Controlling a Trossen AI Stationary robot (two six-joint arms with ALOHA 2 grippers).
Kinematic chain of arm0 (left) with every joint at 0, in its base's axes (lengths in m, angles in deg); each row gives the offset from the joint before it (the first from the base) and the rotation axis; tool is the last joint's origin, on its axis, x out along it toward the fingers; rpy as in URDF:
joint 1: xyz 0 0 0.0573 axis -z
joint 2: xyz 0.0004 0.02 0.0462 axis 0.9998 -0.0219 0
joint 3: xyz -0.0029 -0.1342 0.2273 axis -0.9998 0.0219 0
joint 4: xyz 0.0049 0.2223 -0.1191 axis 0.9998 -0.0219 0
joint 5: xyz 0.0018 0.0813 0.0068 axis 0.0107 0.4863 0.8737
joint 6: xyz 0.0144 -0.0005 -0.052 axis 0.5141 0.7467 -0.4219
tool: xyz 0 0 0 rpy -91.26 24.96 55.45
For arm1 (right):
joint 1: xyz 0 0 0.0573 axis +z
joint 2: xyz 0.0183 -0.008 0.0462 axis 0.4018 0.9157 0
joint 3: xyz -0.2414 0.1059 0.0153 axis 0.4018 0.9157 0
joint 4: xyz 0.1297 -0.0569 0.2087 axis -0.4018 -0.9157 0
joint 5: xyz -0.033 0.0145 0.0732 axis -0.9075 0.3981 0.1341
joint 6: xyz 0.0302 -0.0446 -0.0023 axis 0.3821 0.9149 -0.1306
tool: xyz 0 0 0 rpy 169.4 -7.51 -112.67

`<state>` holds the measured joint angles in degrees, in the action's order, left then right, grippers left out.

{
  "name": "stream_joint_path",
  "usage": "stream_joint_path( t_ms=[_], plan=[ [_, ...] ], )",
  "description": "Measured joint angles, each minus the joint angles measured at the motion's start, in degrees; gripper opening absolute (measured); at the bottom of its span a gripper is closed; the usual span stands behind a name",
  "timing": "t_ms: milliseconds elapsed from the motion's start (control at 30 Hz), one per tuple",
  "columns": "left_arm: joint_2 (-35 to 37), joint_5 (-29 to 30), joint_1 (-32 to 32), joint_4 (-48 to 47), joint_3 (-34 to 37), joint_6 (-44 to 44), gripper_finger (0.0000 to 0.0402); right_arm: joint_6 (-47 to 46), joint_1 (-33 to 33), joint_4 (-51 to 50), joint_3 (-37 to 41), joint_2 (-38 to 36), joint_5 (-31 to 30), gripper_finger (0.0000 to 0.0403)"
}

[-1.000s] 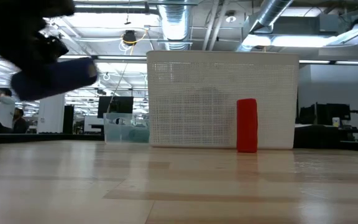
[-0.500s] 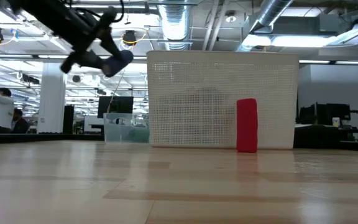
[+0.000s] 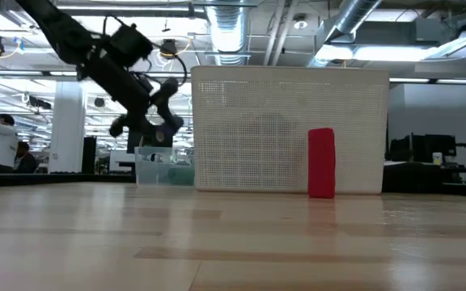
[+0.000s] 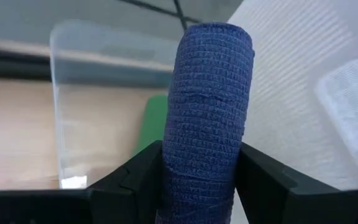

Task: Pick & Place Medicine items
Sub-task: Put the blue rolled bandage into the transparent bin, then put the red rolled bandage into the transparent bin

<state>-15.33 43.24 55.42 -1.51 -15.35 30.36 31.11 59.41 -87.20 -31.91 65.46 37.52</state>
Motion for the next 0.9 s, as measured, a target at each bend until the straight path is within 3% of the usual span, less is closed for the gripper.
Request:
stream_joint_path(
  t_ms=[233, 600, 900],
  plan=[
    [-6.31, -1.51, -0.56, 3.34, 0.0, -0.04, 0.0168, -1.46, -0.33, -0.66, 0.0, 0.0, 0.0, 0.023],
    [-6.72, -1.57, -0.52, 4.28, -0.02, 0.06, 0.0171, -2.45, -0.67, -1.09, 0.0, 0.0, -0.14, 0.023],
    [-6.72, -0.06, -0.52, 9.06, -0.02, 0.16, 0.0245, -2.44, -0.61, -1.05, 0.0, 0.0, -0.13, 0.023]
  ],
)
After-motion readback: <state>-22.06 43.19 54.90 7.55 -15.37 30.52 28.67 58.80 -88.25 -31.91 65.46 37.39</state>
